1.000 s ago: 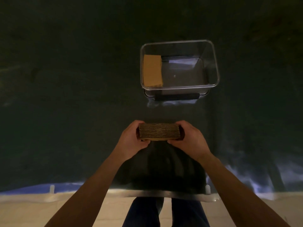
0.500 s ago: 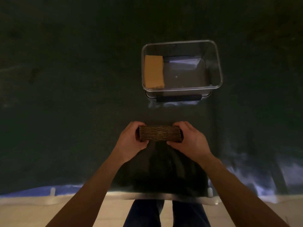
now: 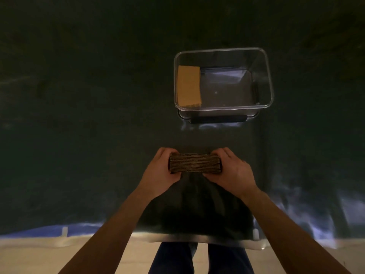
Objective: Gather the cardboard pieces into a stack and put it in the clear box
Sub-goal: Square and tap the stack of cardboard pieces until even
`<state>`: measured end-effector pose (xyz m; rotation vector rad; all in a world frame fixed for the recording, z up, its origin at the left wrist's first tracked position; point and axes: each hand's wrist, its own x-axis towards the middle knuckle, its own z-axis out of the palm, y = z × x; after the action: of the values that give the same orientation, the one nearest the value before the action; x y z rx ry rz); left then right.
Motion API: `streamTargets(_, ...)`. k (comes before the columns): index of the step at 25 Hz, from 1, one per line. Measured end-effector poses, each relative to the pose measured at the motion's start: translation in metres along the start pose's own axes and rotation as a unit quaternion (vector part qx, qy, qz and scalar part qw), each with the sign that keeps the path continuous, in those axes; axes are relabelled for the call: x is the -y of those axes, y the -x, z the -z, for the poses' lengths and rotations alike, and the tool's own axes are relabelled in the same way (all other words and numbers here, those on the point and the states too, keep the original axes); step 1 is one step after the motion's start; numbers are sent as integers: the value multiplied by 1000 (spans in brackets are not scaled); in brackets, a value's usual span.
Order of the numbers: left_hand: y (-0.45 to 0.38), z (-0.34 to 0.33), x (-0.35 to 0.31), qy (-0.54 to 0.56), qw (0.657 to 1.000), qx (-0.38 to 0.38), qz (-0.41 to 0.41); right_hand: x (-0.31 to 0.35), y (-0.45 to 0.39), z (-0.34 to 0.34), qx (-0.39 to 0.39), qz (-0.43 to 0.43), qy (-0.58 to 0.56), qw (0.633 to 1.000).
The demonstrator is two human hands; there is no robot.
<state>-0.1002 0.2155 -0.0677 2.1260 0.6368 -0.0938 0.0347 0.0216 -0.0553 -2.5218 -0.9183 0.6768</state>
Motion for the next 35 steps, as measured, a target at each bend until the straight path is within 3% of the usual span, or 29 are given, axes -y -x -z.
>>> streamTargets(4,-1,1,0,-5,1000,0,-2,7,4,6,5,-12,-27,1000)
streamTargets(8,1,-1,4,2,1000,-8,-6,27,6,17,-51,61,87,993)
streamTargets(13,0,-2,6,22,1000,-13,0,38,-11,38,87,108,144,980)
streamTargets(16,0,-3,4,2,1000,-6,3,33,-2,35,106,101,138,980)
streamTargets(20,-1,-5,4,-5,1000,-9,7,33,6,33,84,84,86,989)
streamTargets(24,0,-12,2,-20,999,-32,36,56,-7,21,14,127,167,978)
streamTargets(35,1,-15,-5,-35,996,-34,71,60,-19,-8,21,190,205,960)
